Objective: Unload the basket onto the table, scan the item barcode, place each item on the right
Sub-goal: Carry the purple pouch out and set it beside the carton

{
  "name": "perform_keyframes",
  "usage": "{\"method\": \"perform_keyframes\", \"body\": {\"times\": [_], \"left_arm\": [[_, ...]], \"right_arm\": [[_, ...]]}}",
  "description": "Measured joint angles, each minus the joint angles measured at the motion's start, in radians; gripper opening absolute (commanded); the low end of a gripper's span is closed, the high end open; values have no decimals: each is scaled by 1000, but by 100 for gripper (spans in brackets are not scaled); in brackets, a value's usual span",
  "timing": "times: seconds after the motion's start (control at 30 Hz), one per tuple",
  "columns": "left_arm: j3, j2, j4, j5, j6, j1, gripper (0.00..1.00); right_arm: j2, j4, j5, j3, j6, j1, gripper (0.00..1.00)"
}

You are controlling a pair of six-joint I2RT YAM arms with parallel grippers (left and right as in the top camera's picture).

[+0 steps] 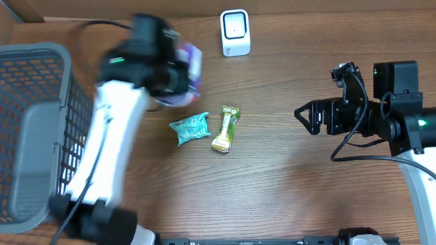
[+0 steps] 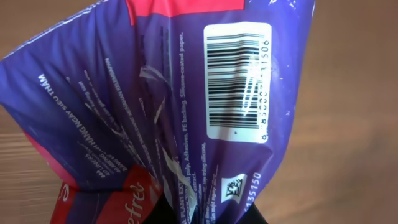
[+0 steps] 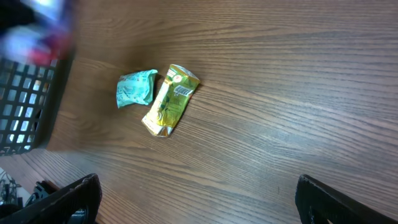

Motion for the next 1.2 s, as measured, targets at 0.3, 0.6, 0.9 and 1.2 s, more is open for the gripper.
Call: {"method": "perform_keyframes", "body": {"times": [0.3, 0.6, 0.9, 1.2], "left_arm": [[-24, 252, 31, -7, -29, -154, 17], [-4, 315, -24, -10, -52, -156, 60], [395, 306, -225, -10, -52, -135, 63], [723, 102, -474, -107, -52, 121, 69]], "right_arm": [[0, -2, 0, 0, 0, 0, 100], [0, -1, 0, 0, 0, 0, 100], [1, -4, 0, 0, 0, 0, 100], [1, -11, 0, 0, 0, 0, 100]]}}
